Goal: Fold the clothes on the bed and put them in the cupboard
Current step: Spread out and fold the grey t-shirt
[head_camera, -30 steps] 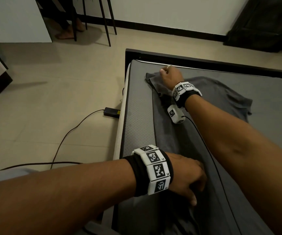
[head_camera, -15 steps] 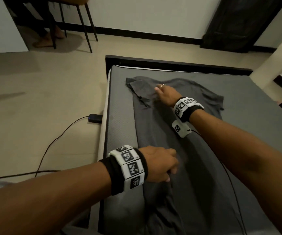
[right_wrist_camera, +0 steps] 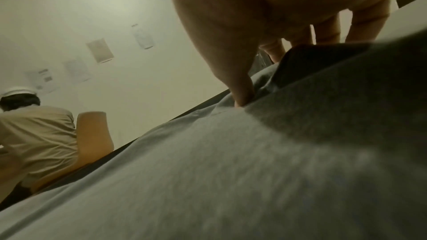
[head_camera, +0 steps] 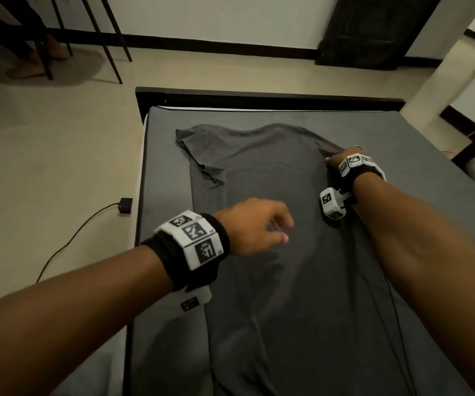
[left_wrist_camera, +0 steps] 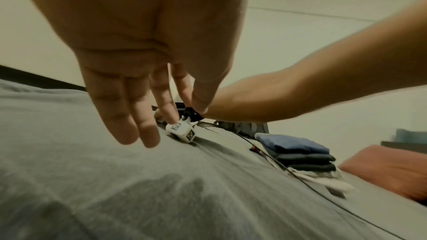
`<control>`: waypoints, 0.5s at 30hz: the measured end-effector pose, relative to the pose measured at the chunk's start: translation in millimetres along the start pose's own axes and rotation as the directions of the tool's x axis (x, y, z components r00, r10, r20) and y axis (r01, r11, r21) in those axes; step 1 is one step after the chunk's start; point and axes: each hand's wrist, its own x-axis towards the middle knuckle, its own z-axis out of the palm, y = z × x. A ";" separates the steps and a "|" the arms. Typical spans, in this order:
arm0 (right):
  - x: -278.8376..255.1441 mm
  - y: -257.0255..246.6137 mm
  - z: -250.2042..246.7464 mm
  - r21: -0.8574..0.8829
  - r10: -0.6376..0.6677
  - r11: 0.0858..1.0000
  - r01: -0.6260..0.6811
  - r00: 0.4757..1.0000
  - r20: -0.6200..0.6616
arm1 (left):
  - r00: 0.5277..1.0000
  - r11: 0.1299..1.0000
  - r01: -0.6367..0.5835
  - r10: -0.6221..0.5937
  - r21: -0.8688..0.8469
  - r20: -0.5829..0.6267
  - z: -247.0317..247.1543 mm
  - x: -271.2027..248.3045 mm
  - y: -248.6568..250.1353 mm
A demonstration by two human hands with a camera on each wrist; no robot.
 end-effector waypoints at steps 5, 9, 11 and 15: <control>-1.9 -0.1 -15.8 0.085 -0.024 0.996 0.016 0.995 0.100 | 0.985 0.995 0.095 -0.094 0.001 -0.148 -23.7 22.3 -24.0; -8.5 -11.9 -21.4 0.118 -0.139 0.984 0.133 0.989 0.046 | 0.964 0.985 0.172 -0.174 -0.025 -0.200 -35.3 33.0 -32.7; -10.0 -24.5 -23.6 0.153 -0.206 0.966 0.208 0.978 -0.026 | 0.958 0.982 0.185 -0.187 -0.032 -0.215 -39.7 42.2 -29.5; -26.1 -60.0 -17.8 0.041 -0.427 0.903 0.428 0.904 -0.029 | 0.937 0.953 0.233 -0.274 -0.196 -0.216 -54.0 76.0 -25.5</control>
